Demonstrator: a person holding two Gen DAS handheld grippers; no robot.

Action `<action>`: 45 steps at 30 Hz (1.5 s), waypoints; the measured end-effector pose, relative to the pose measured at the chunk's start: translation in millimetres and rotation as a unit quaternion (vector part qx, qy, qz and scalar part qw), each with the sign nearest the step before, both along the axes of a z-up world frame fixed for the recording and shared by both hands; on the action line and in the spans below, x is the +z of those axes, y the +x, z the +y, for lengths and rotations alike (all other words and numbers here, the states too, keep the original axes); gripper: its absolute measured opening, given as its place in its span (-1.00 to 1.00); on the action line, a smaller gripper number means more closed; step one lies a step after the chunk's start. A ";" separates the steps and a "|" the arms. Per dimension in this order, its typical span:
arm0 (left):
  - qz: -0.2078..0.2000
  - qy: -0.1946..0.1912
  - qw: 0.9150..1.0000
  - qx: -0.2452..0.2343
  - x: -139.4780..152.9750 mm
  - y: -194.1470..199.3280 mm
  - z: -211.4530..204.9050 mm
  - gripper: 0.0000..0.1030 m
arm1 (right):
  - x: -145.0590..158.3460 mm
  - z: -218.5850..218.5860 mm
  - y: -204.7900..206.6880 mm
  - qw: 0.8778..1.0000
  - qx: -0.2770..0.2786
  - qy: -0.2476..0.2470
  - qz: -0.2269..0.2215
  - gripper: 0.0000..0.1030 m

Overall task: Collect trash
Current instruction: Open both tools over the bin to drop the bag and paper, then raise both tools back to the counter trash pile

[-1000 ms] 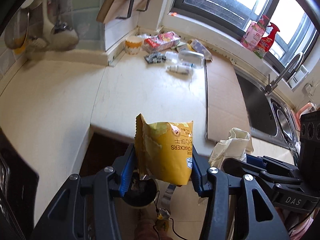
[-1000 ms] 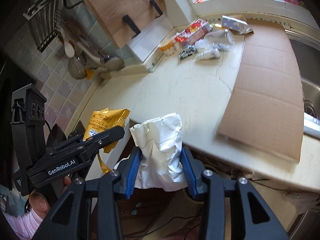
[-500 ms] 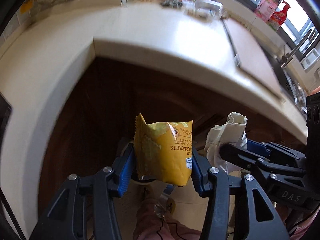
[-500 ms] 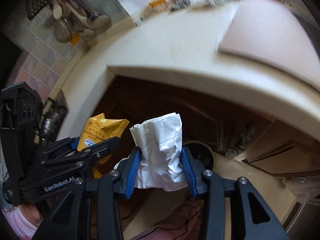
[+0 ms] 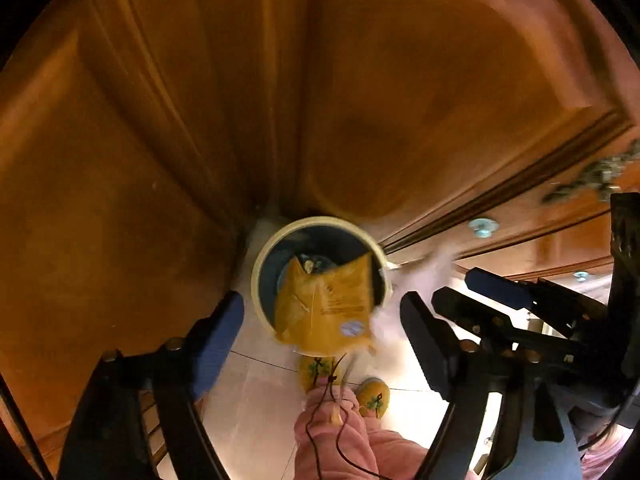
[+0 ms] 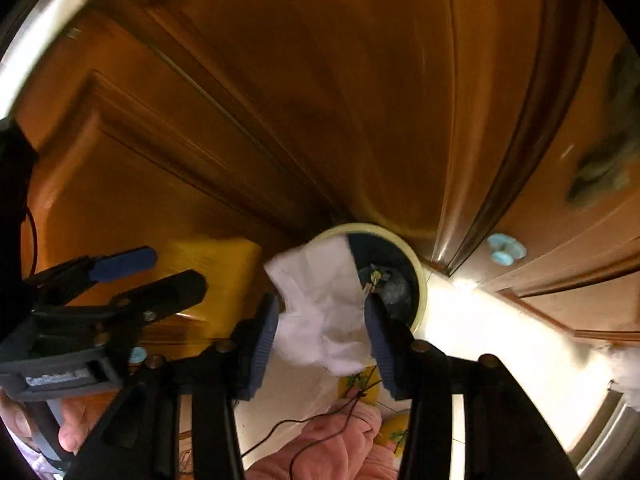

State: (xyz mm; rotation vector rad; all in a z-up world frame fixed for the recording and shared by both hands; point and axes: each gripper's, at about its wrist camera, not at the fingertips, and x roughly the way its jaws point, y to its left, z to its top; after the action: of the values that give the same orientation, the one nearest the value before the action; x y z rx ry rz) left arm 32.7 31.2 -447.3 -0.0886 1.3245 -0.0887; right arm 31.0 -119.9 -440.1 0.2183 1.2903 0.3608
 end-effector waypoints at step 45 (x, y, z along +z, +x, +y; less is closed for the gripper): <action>-0.091 0.001 0.996 -0.004 269.5 16.1 -23.4 0.65 | 271.3 -36.4 -9.4 0.996 -0.024 -0.013 -0.080 -0.07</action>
State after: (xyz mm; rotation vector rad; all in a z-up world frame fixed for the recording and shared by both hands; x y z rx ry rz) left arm 48.8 7.8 -177.9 -0.0723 1.1424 -0.1002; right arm 21.6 -156.3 -168.8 0.1941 1.1301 0.3133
